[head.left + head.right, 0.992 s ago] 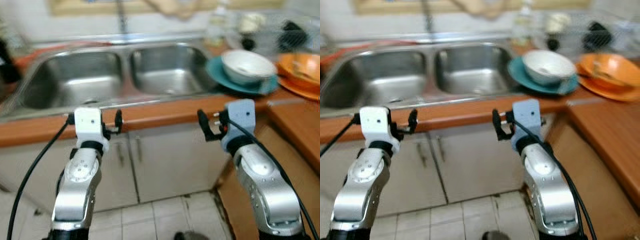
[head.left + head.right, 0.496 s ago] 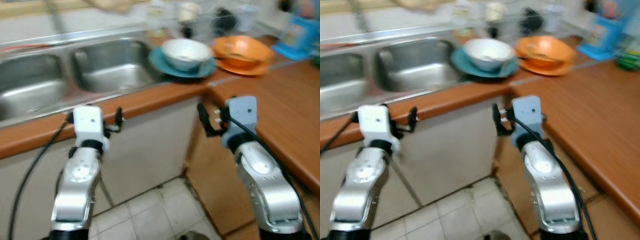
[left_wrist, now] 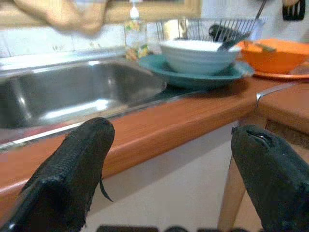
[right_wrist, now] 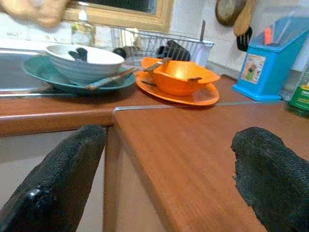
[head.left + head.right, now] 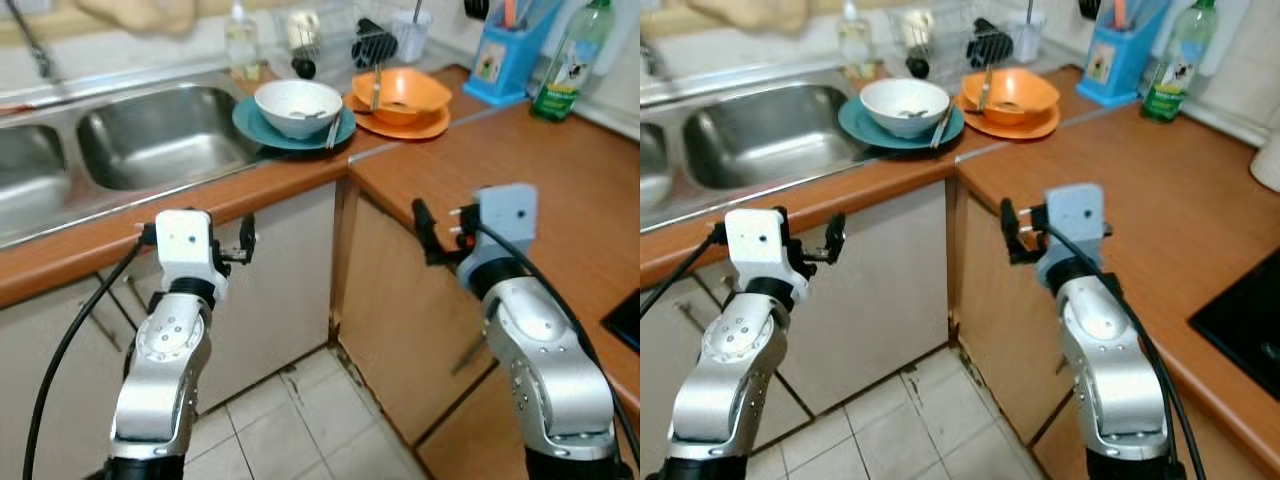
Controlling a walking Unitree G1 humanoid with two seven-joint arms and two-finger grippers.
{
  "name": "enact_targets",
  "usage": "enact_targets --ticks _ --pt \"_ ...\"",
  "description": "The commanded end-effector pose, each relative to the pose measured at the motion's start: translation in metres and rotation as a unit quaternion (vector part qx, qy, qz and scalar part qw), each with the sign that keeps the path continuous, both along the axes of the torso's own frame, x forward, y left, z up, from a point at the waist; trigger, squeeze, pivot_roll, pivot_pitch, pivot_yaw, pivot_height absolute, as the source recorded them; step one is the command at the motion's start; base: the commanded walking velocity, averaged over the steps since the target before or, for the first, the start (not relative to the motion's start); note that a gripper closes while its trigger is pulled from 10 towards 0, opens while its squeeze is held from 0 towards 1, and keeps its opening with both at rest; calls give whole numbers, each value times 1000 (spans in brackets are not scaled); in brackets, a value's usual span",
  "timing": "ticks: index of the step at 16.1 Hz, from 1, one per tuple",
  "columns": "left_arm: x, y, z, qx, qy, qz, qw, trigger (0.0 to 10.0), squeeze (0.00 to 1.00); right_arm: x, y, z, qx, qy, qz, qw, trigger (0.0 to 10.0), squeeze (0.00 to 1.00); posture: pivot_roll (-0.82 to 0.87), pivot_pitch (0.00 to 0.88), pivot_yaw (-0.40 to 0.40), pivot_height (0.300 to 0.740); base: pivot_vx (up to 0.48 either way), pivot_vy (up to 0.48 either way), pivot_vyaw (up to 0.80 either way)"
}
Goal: Kitchen organization
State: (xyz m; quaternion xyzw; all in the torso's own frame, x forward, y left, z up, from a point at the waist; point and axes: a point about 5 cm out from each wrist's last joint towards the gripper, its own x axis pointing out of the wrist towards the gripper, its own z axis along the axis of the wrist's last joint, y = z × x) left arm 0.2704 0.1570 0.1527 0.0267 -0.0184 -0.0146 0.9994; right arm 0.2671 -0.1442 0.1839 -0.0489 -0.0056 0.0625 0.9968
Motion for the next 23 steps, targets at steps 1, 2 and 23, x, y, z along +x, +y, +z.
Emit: enact_targets --ticks 1,2,23 --pt "0 1 11 -4 -26 -10 1000 10000 0 1 5 5 1 -6 10 1000 10000 0 -83 0 31 740 0 0 0" --pt "0 -1 13 -11 -30 -14 999 10000 0 1 5 6 -2 -11 7 1000 10000 0 -83 0 31 740 240 0 0" --pt "0 5 17 -8 -26 -8 1000 10000 0 -4 27 22 23 -34 109 993 10000 0 -75 0 27 740 310 0 114"
